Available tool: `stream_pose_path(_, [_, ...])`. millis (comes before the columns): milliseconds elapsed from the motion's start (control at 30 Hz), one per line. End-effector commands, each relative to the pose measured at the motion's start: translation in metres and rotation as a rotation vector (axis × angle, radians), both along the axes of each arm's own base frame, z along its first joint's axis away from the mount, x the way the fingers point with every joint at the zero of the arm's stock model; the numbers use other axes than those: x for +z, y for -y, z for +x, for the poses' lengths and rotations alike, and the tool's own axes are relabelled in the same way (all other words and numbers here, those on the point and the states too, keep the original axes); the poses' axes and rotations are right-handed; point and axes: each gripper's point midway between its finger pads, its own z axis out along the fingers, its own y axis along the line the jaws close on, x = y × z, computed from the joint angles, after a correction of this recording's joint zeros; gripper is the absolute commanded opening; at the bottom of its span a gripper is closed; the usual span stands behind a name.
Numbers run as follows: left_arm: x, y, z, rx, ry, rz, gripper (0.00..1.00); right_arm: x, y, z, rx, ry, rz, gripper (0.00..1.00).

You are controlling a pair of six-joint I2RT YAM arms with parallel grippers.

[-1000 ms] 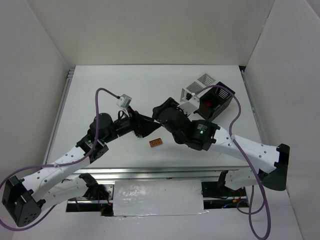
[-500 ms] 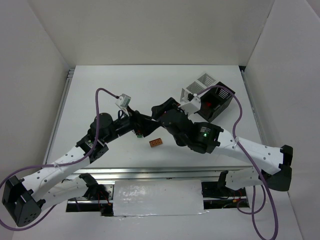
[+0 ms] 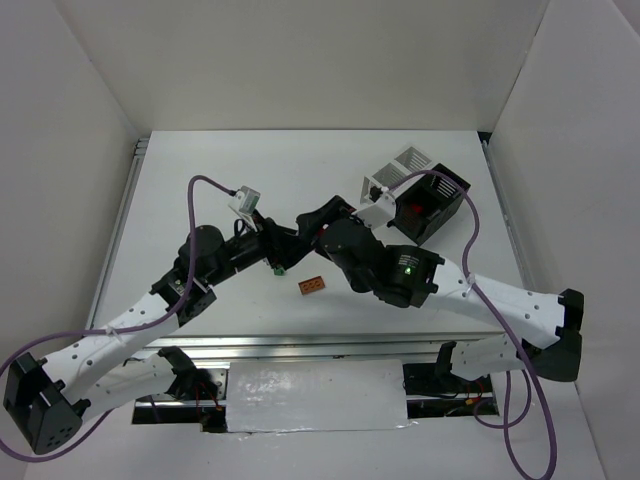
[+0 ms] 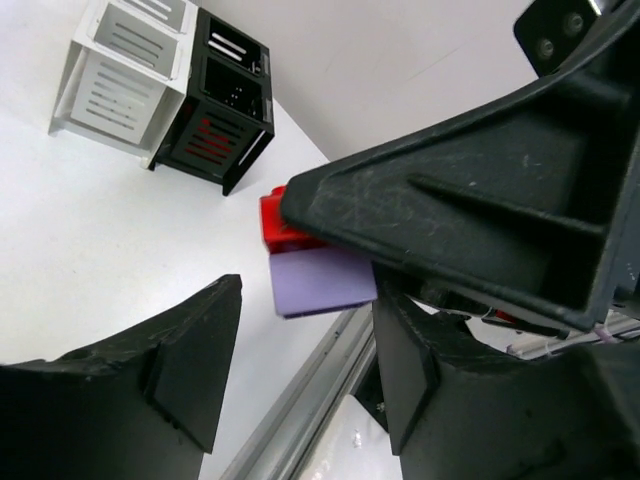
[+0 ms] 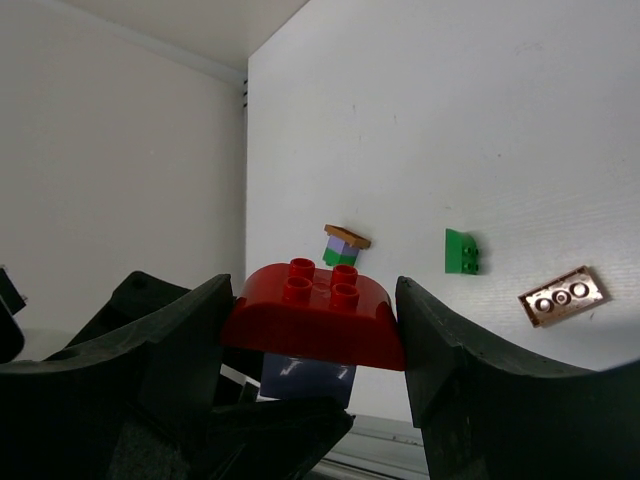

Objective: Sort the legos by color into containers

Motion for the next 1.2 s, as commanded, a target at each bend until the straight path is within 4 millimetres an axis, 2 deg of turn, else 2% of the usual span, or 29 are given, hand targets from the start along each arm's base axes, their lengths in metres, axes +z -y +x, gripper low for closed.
stream_pose_path(0, [0.047,-0.001,-0.005,-0.017,0.133,-0.078,0.66,0.014,-0.008,0.0,0.006,0.028,0.046,0.0])
stream_pose_path(33, [0.046,0.0,-0.005,-0.018,0.133,-0.076,0.6,0.014,-0.008,0.001,0.005,0.03,0.049,0.0])
stream_pose_path(67, [0.045,-0.001,-0.005,-0.015,0.13,-0.075,0.51,0.015,-0.009,-0.001,0.011,0.031,0.051,0.0])
stream_pose_path(133, [0.044,0.0,-0.006,-0.02,0.136,-0.078,0.47,0.014,-0.01,0.0,0.01,0.029,0.05,0.0])
stream_pose_path(200, [0.044,0.0,-0.006,-0.023,0.136,-0.081,0.36,0.013,-0.011,0.0,0.014,0.028,0.048,0.0])
stream_pose_path(267, [0.044,0.0,-0.005,-0.02,0.13,-0.075,0.18,0.012,-0.012,-0.001,0.021,0.024,0.049,0.0])
stream_pose_path(367, [0.044,0.001,-0.004,-0.02,0.125,-0.063,0.0,0.012,-0.014,-0.003,0.039,0.03,0.049,0.01])
stream_pose_path(400, [0.044,0.001,-0.004,-0.019,0.128,-0.059,0.0,0.013,-0.014,-0.003,0.047,0.034,0.057,0.05])
stream_pose_path(467, [0.044,0.0,-0.004,-0.017,0.132,-0.057,0.0,0.013,-0.016,-0.006,0.078,0.046,0.054,0.39])
stream_pose_path(500, [0.043,0.0,-0.005,-0.019,0.134,-0.053,0.0,0.022,-0.016,-0.007,0.085,0.068,0.088,0.63])
stream_pose_path(533, [0.043,-0.001,-0.006,-0.02,0.138,-0.054,0.0,0.016,-0.016,-0.008,0.095,0.066,0.081,0.75])
stream_pose_path(600, [0.042,-0.002,-0.007,-0.022,0.147,-0.053,0.0,0.019,-0.015,-0.009,0.11,0.083,0.096,0.77])
stream_pose_path(667, [0.043,-0.002,-0.008,-0.028,0.156,-0.054,0.0,0.02,-0.017,-0.01,0.118,0.083,0.093,0.83])
stream_pose_path(733, [0.045,-0.002,-0.01,-0.032,0.166,-0.053,0.0,0.017,-0.017,-0.009,0.112,0.069,0.07,1.0])
stream_pose_path(833, [0.044,-0.003,-0.013,-0.042,0.18,-0.036,0.0,0.016,-0.015,-0.009,0.118,0.071,0.044,1.0])
stream_pose_path(900, [0.044,-0.005,-0.015,-0.046,0.188,-0.02,0.0,0.018,-0.007,-0.007,0.12,0.098,0.047,1.0])
stream_pose_path(967, [0.044,-0.007,-0.02,-0.056,0.202,0.007,0.0,0.021,-0.009,-0.014,0.245,0.173,0.01,1.0])
stream_pose_path(1000, [0.048,-0.008,-0.023,-0.069,0.215,0.01,0.0,0.034,-0.002,-0.012,0.286,0.259,0.055,1.0])
stream_pose_path(1033, [0.048,-0.008,-0.031,-0.106,0.219,0.024,0.0,0.034,0.0,-0.016,0.359,0.326,-0.003,1.0])
stream_pose_path(1067, [0.049,-0.008,-0.035,-0.127,0.239,0.038,0.0,0.049,-0.002,-0.036,0.485,0.401,0.026,1.0])
stream_pose_path(1133, [0.057,-0.007,-0.05,-0.195,0.273,0.046,0.0,0.047,0.009,-0.037,0.559,0.489,-0.045,1.0])
stream_pose_path(1167, [0.056,-0.008,-0.055,-0.222,0.278,0.066,0.0,0.053,0.009,-0.057,0.678,0.541,-0.038,1.0])
